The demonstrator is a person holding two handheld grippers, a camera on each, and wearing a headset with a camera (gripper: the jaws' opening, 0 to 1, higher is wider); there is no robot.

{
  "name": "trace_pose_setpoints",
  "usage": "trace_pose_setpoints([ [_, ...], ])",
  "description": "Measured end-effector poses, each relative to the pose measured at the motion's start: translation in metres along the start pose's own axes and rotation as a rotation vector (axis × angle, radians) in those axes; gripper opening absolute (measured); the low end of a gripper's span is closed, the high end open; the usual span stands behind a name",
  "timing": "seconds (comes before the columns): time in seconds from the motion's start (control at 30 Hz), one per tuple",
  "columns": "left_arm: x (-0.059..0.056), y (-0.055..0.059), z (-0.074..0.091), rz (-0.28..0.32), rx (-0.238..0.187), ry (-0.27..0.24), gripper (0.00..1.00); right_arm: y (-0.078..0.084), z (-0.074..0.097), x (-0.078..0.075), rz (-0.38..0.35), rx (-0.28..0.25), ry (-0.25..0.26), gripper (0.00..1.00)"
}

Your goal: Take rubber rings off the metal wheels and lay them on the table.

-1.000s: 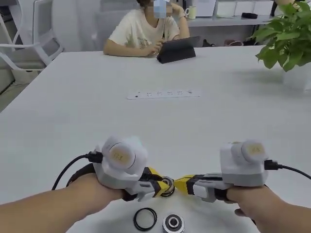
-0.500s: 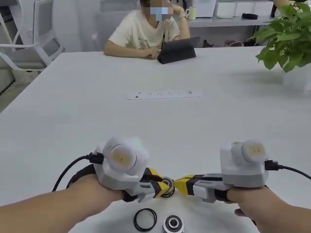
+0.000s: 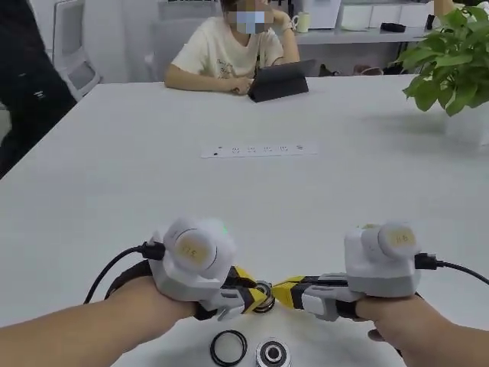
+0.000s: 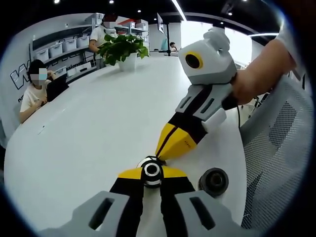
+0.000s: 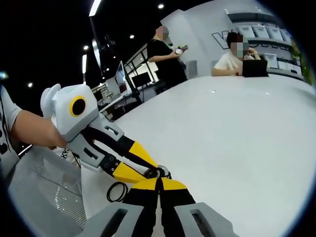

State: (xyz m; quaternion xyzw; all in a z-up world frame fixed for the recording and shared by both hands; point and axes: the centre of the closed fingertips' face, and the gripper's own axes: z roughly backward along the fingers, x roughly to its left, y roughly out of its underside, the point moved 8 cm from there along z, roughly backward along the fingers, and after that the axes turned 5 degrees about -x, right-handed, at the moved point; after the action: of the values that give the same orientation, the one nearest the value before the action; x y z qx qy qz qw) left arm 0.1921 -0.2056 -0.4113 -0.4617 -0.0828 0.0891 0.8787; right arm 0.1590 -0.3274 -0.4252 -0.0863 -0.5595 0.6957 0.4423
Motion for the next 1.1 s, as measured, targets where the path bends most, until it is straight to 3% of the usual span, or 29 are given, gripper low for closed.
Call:
trace_pose_setpoints([
  [0.33, 0.0, 0.0, 0.0, 0.001, 0.003, -0.004, 0.06, -0.003, -0.002, 0.005, 0.044, 0.009, -0.019, 0.0],
  [0.43, -0.001, 0.0, 0.0, 0.002, 0.004, -0.005, 0.06, -0.005, -0.004, 0.011, 0.046, -0.01, -0.061, 0.0],
  [0.47, -0.001, 0.0, 0.0, 0.002, 0.003, -0.006, 0.06, -0.011, -0.005, 0.012, 0.073, -0.045, -0.069, 0.0],
  [0.5, -0.001, 0.0, 0.0, 0.003, 0.001, -0.006, 0.06, -0.009, -0.003, 0.012, 0.072, -0.011, -0.06, 0.0],
  [0.57, -0.001, 0.0, 0.0, 0.003, 0.002, -0.007, 0.06, -0.011, -0.004, 0.013, 0.033, -0.034, -0.088, 0.0],
  [0.63, -0.002, 0.0, 0.001, 0.003, 0.001, -0.009, 0.06, -0.009, -0.003, 0.012, 0.055, -0.027, -0.073, 0.0],
  [1.1, -0.002, 0.001, 0.002, 0.039, -0.015, -0.024, 0.07, -0.006, 0.003, 0.003, 0.005, -0.027, -0.029, 0.0],
])
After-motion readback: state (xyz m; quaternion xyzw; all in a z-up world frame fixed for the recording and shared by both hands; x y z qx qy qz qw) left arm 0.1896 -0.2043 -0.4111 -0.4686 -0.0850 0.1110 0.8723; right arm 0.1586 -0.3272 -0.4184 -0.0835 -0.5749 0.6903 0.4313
